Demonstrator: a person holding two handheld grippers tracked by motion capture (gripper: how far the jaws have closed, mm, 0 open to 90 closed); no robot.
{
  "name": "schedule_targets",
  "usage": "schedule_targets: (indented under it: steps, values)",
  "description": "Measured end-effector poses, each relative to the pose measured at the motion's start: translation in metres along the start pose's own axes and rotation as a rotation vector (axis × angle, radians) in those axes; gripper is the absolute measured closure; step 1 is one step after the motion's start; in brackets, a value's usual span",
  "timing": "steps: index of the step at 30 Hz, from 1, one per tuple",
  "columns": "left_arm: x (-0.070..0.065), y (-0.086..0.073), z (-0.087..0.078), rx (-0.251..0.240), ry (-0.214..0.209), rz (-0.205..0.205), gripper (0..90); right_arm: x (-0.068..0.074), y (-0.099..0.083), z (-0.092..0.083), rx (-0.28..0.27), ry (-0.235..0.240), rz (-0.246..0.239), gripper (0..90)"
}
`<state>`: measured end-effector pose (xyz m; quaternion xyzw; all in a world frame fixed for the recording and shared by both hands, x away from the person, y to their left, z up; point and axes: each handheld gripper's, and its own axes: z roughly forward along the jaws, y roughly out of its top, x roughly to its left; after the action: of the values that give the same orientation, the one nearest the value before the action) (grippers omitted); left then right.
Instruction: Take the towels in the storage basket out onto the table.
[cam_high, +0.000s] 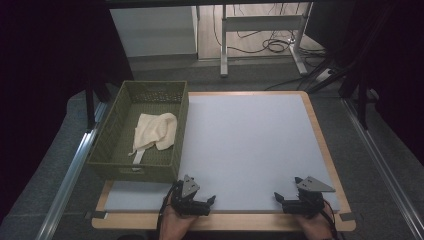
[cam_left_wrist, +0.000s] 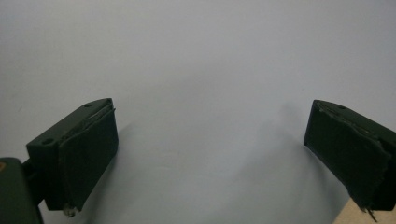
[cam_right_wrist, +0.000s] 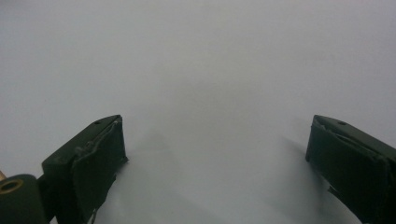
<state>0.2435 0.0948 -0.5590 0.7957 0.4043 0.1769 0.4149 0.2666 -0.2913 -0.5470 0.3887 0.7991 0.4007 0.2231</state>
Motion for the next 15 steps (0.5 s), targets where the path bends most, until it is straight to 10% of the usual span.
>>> schedule_targets:
  steps: [15]
  values:
    - [0.001, 0.015, -0.017, 0.004, -0.050, -0.008, 3.7, 0.000, 0.000, 0.000, 0.000, 0.001, 0.001, 4.7]
